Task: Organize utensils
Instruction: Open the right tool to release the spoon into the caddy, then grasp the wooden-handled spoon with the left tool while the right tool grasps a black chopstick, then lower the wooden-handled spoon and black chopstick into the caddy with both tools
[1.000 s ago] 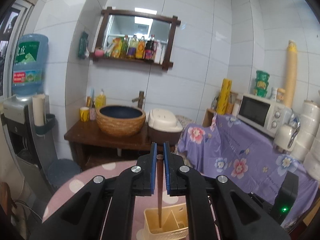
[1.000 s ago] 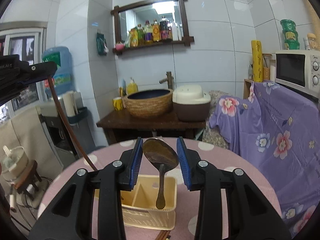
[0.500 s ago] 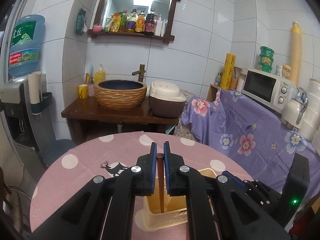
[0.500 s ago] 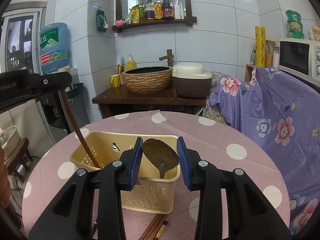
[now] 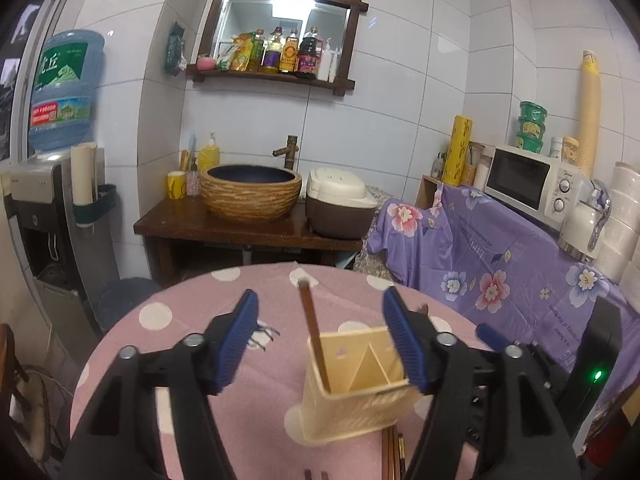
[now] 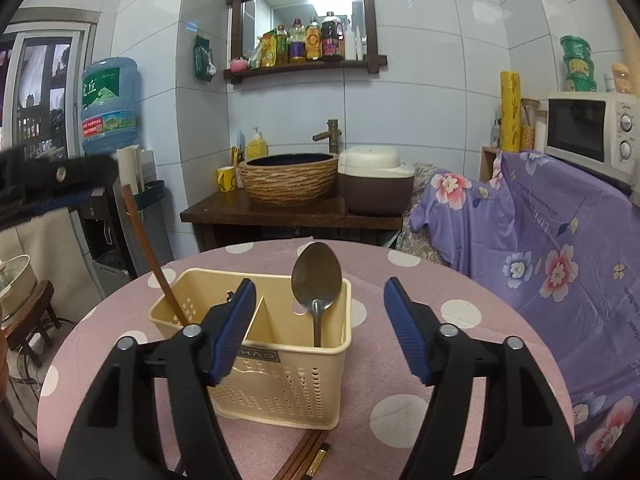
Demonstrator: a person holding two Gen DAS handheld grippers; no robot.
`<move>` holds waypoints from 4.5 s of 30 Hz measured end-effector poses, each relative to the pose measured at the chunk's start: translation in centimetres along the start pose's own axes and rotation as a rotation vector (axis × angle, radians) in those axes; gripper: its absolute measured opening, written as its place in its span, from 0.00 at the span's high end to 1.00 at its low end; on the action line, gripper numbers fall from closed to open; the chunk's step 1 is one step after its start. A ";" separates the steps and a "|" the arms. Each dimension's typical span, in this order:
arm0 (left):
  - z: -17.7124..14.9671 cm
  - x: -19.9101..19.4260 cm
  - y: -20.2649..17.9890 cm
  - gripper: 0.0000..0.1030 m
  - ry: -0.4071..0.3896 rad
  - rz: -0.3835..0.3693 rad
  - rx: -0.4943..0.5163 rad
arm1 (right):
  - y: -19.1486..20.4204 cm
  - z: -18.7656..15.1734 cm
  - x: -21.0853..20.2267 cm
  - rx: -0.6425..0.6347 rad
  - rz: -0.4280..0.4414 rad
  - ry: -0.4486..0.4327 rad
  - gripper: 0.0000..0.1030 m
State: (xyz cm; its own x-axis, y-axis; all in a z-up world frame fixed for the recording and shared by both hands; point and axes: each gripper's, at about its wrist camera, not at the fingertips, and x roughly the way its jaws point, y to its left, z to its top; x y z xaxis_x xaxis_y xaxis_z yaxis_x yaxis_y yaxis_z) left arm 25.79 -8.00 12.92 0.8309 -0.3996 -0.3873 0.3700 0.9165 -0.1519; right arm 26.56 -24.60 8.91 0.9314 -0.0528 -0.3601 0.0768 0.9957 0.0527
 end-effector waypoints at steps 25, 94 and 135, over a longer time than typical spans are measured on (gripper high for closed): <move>-18.1 -5.6 5.6 0.39 0.335 0.156 -0.045 | 1.6 -16.6 -6.0 0.049 -0.033 0.486 0.28; -19.1 3.0 2.1 0.84 0.549 0.087 0.098 | 0.7 -12.7 5.3 0.134 -0.207 0.573 0.86; -7.3 -5.5 3.5 0.84 0.134 0.090 0.045 | -5.2 -1.1 -9.8 0.237 0.220 0.129 0.93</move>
State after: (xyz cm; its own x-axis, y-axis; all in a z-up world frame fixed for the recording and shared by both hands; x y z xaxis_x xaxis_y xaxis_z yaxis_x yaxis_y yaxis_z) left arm 19.49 -2.47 7.86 0.7999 -0.3069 -0.5158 0.3172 0.9457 -0.0709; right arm 16.59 -29.21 11.13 0.8836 0.1858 -0.4297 -0.0260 0.9359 0.3513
